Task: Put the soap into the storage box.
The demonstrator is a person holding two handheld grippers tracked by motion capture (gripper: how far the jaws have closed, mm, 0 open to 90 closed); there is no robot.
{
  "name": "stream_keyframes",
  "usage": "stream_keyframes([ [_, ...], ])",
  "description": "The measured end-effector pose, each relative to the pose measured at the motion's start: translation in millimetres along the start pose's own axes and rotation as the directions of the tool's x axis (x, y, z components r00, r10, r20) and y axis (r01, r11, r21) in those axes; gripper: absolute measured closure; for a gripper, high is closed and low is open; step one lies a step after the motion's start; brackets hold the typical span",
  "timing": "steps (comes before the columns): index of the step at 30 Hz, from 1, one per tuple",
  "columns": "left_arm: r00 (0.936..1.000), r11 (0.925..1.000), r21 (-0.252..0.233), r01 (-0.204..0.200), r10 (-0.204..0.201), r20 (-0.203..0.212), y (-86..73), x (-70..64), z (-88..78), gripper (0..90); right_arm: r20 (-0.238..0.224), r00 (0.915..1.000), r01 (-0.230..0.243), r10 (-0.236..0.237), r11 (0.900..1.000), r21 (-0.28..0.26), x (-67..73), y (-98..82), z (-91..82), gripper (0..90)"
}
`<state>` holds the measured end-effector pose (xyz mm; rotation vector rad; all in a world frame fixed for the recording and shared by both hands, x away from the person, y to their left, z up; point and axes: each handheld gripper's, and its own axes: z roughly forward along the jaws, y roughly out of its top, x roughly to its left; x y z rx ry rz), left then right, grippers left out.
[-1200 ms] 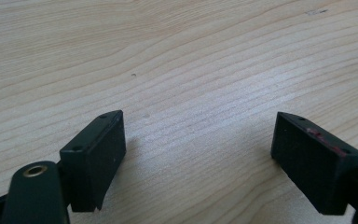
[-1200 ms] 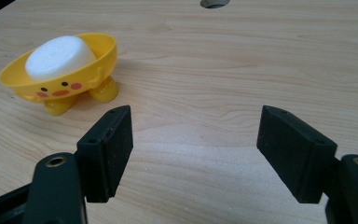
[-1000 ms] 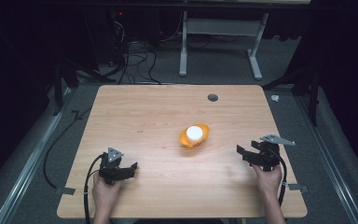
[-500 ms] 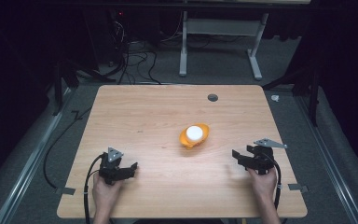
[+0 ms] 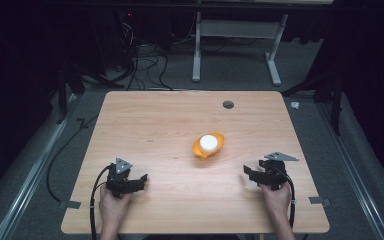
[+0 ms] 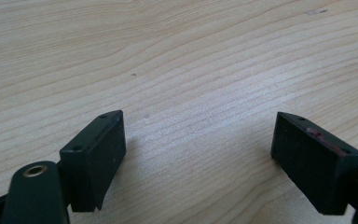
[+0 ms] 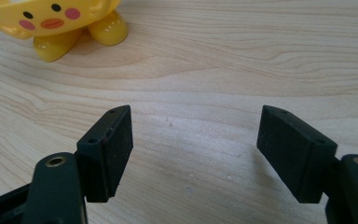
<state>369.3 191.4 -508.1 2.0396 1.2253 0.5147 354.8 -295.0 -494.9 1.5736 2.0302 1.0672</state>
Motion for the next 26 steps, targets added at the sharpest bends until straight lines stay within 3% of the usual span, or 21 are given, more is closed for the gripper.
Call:
stream_keyframes([
  [11,1.0,1.0,0.0,0.0,0.0,0.0,0.0,0.0,0.0,18.4,0.018,0.9995,0.026,-0.026,0.999,0.02,5.2,-3.6,6.7,26.9],
  [14,1.0,1.0,0.0,0.0,0.0,0.0,0.0,0.0,0.0,18.4,0.045,0.997,0.063,-0.064,0.998,0.027,9.3,-4.1,7.9,26.7],
  [19,1.0,1.0,0.0,0.0,0.0,0.0,-0.1,0.0,0.0,18.4,0.1,0.984,0.142,-0.147,0.988,0.062,19.4,-4.0,11.5,25.5],
  [26,1.0,1.0,0.0,0.0,0.0,0.0,-0.1,0.0,-0.1,18.4,0.099,0.9843,0.141,-0.146,0.988,0.061,19.4,-4.0,11.6,25.5],
])
